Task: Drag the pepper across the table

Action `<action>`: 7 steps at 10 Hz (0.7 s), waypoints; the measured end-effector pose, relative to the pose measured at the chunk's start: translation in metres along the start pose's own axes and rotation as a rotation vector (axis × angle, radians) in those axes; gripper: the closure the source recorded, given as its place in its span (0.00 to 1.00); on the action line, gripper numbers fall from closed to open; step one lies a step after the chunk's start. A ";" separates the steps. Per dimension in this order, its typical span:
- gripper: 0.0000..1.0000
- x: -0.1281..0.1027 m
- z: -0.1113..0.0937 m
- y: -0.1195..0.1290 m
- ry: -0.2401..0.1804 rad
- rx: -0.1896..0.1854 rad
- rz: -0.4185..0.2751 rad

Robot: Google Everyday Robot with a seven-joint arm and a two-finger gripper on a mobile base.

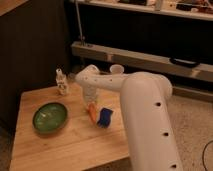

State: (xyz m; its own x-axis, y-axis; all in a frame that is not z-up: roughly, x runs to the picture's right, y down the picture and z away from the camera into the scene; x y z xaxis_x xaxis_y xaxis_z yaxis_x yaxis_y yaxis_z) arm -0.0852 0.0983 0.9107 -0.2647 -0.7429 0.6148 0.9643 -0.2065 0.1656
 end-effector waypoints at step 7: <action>0.68 0.000 0.000 0.014 0.000 -0.005 0.028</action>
State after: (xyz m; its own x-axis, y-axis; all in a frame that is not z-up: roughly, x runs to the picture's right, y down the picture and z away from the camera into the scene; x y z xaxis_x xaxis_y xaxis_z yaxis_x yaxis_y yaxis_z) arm -0.0714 0.0952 0.9128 -0.2372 -0.7485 0.6193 0.9714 -0.1886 0.1441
